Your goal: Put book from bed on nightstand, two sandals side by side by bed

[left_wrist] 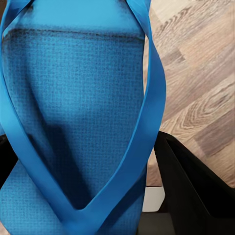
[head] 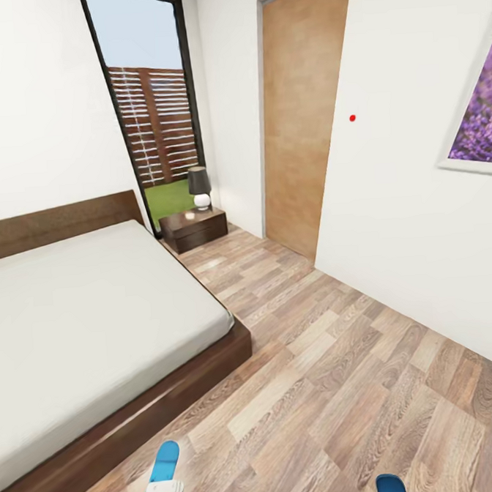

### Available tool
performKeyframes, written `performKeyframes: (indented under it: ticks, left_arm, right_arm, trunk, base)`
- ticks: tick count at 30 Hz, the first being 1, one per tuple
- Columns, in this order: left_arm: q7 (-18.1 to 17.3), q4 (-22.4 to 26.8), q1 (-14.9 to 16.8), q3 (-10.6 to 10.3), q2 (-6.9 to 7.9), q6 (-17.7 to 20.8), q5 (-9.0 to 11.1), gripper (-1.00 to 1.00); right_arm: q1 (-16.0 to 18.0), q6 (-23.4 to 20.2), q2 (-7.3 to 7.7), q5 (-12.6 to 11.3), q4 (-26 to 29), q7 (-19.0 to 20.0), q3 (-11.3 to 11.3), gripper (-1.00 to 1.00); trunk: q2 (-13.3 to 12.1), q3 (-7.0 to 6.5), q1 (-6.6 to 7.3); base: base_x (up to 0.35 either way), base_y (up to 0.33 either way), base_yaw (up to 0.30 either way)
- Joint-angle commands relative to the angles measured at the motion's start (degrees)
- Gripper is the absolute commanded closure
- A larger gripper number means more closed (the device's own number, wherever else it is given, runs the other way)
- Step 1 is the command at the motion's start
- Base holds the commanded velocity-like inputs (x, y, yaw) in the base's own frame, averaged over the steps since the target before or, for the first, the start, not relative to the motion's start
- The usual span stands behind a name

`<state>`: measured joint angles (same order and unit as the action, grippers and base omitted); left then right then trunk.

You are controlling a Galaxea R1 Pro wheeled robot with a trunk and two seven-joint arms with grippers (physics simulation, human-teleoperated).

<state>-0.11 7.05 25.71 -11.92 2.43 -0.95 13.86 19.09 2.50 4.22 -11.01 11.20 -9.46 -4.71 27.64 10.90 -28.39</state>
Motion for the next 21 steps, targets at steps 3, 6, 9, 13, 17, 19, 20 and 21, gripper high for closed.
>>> performKeyframes:
  ticks: [3,6,9,13,17,19,20,21]
  left_arm:
    - [-0.1,0.0,0.0,-0.5,0.03,-0.1,0.5,1.00]
    - [-0.1,0.0,0.0,-0.5,0.03,-0.1,0.5,1.00]
    - [-0.1,0.0,0.0,-0.5,0.03,-0.1,0.5,1.00]
    - [-0.1,0.0,0.0,-0.5,0.01,-0.1,0.5,1.00]
    - [-0.1,0.0,0.0,-0.5,0.02,-0.1,0.5,1.00]
    - [-0.1,0.0,0.0,-0.5,0.02,-0.1,0.5,1.00]
    - [-0.1,0.0,0.0,-0.5,0.02,-0.1,0.5,1.00]
    - [-0.1,0.0,0.0,-0.5,-0.02,-0.1,0.5,1.00]
  right_arm:
    - [0.0,0.2,0.01,-0.7,0.0,-0.2,-0.5,1.00]
    - [0.1,0.2,0.03,-0.7,0.0,-0.2,-0.5,1.00]
    - [0.1,0.2,0.01,-0.7,0.0,-0.2,-0.5,1.00]
    - [0.0,0.2,0.03,-0.7,0.0,-0.2,-0.5,1.00]
    - [0.0,0.2,0.00,-0.7,0.0,-0.2,-0.5,1.00]
    - [0.1,0.2,0.00,-0.7,0.0,-0.2,-0.5,1.00]
    - [0.1,0.2,0.00,-0.7,0.0,-0.2,-0.5,1.00]
    - [0.1,0.2,0.04,-0.7,0.0,-0.2,-0.5,1.00]
  trunk:
    - [0.1,-0.18,-0.02]
    - [0.1,-0.44,-0.02]
    - [0.1,-0.71,-0.02]
    - [0.1,-1.07,-0.02]
    - [0.1,-1.43,-0.02]
    - [0.1,-1.61,-0.02]
    - [0.1,-1.70,-0.02]
    - [0.1,-1.79,-0.02]
  base:
    - [0.000,0.000,-0.045]
    - [0.000,0.000,-0.014]
    - [0.000,0.000,-0.006]
    - [0.000,0.000,-0.002]
    - [0.000,0.000,0.000]
    - [0.000,0.000,0.000]
    - [0.000,0.000,0.000]
    - [0.000,0.000,0.000]
